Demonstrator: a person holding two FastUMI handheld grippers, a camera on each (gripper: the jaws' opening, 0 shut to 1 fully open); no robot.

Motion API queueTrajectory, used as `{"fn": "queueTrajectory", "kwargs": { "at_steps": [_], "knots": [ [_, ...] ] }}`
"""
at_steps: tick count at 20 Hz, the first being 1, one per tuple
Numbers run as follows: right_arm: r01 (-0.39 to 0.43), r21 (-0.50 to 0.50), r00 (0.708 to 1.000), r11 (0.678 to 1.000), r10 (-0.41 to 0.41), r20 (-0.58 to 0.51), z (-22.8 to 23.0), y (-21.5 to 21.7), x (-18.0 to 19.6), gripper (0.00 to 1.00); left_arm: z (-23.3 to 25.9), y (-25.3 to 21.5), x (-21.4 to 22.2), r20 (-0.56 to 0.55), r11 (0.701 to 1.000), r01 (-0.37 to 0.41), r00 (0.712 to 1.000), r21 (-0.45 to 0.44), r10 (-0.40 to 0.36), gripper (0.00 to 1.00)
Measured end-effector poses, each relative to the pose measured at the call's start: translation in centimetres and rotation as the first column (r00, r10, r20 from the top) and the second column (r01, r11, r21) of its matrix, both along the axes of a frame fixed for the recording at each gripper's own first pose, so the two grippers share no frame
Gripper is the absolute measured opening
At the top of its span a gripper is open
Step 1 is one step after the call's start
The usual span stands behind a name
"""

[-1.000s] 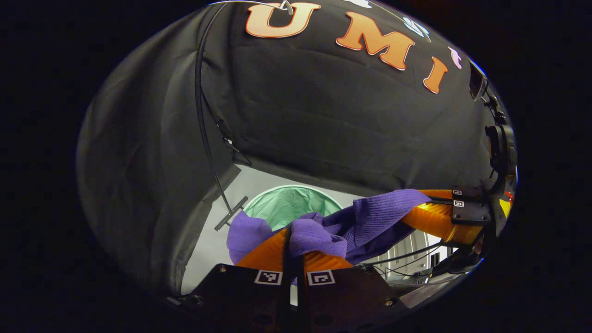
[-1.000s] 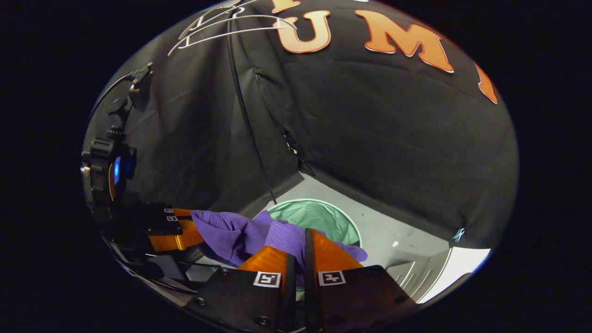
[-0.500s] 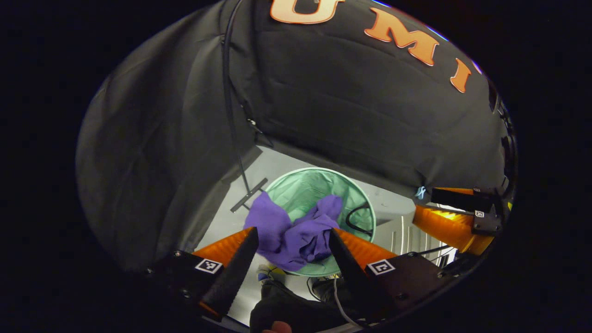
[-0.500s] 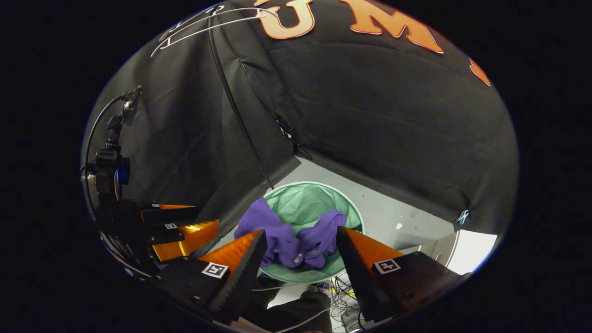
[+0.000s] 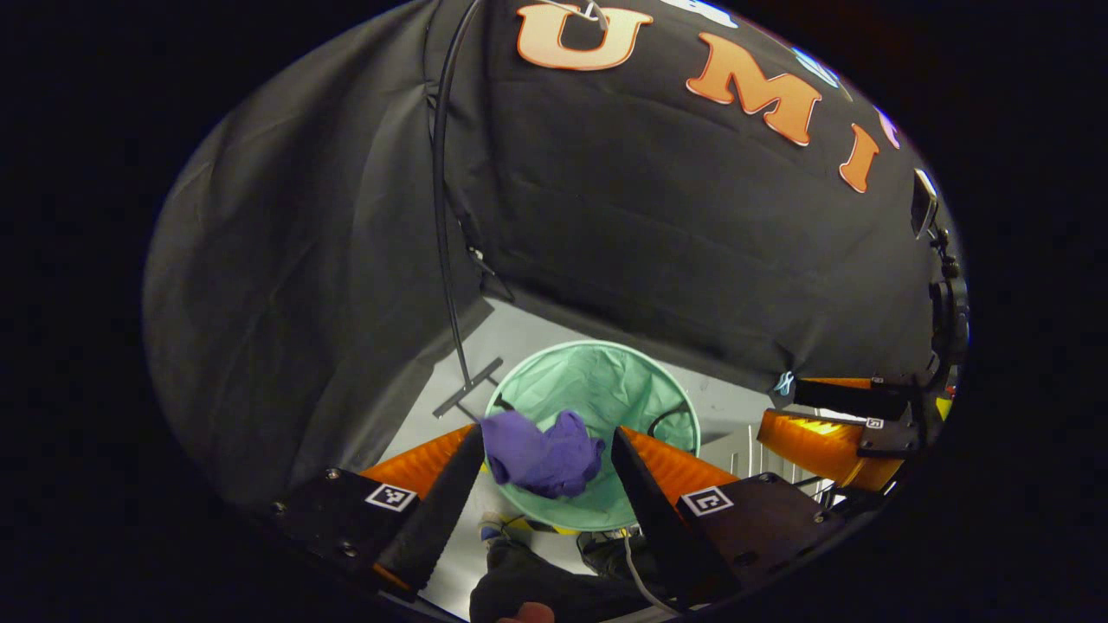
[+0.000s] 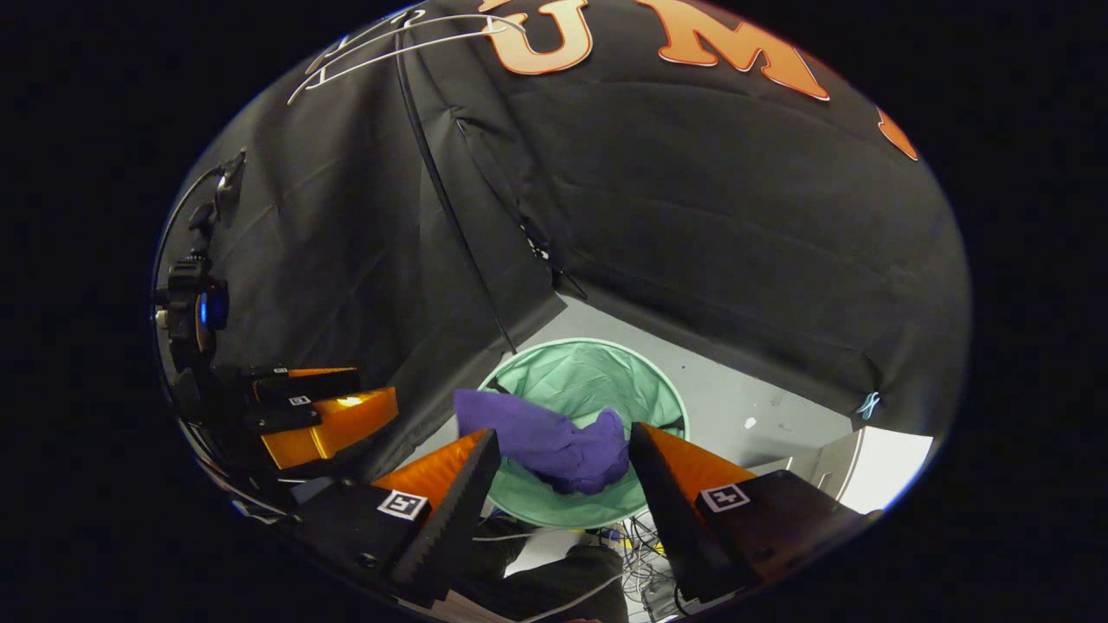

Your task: Grasp the clothes on the hanger with both hands and then place them into the laundry hamper below.

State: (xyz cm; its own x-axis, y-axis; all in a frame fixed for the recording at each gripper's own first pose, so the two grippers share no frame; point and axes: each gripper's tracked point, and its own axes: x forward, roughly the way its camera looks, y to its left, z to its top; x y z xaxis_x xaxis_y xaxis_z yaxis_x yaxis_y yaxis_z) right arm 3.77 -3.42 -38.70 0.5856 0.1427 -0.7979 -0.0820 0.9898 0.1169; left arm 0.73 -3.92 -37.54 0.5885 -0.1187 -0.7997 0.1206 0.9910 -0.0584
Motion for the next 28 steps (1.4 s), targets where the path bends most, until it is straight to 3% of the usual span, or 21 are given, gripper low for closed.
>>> {"fn": "queueTrajectory", "kwargs": {
  "at_steps": [3,8,11,16,17,18,19,20,22,24,28],
  "knots": [
    [0.011,-0.009,0.995,1.0,-0.01,0.104,3.1,-0.4,1.3,0.99,1.7,-0.3,1.5,0.107,0.999,-0.021,0.994,-0.035,0.024,0.96],
    [0.058,0.004,0.961,0.998,-0.056,0.271,10.4,-0.5,2.6,0.99,10.2,-0.7,4.0,0.275,0.997,-0.018,0.961,-0.08,0.04,0.96],
    [0.086,0.021,0.918,0.996,-0.087,0.387,15.6,-0.5,3.9,0.98,15.1,-1.7,4.9,0.367,0.995,-0.005,0.929,-0.096,0.04,0.96],
    [0.108,0.002,0.821,0.994,-0.09,0.563,24.5,-2.0,4.3,0.98,22.9,-1.9,6.5,0.549,0.993,0.008,0.834,-0.121,0.06,0.95],
    [0.111,-0.011,0.801,0.994,-0.082,0.593,26.2,-2.3,4.3,0.89,24.4,-1.9,6.5,0.577,0.993,0.012,0.814,-0.117,0.058,0.95],
    [0.115,-0.025,0.781,0.993,-0.075,0.619,27.5,-2.9,4.1,0.89,25.6,-2.2,6.7,0.599,0.994,0.017,0.799,-0.112,0.054,0.95],
    [0.119,-0.037,0.764,0.992,-0.068,0.641,28.8,-3.4,3.7,1.0,26.4,-2.3,6.9,0.613,0.993,0.019,0.788,-0.113,0.055,0.95],
    [0.123,-0.045,0.747,0.991,-0.063,0.662,30.1,-3.6,3.3,0.89,26.8,-2.3,6.7,0.621,0.992,0.023,0.782,-0.121,0.058,0.95],
    [0.13,-0.048,0.719,0.99,-0.061,0.692,32.1,-3.5,3.1,0.89,28.5,-2.4,6.6,0.637,0.987,0.024,0.766,-0.156,0.082,0.92],
    [0.142,-0.053,0.693,0.988,-0.061,0.718,33.6,-3.6,2.6,0.89,30.0,-2.4,6.4,0.658,0.983,0.025,0.746,-0.185,0.105,0.95],
    [0.162,-0.062,0.654,0.985,-0.06,0.754,35.7,-4.1,1.8,0.89,31.8,-2.0,6.1,0.693,0.987,0.023,0.715,-0.157,0.094,0.9]
  ]
}}
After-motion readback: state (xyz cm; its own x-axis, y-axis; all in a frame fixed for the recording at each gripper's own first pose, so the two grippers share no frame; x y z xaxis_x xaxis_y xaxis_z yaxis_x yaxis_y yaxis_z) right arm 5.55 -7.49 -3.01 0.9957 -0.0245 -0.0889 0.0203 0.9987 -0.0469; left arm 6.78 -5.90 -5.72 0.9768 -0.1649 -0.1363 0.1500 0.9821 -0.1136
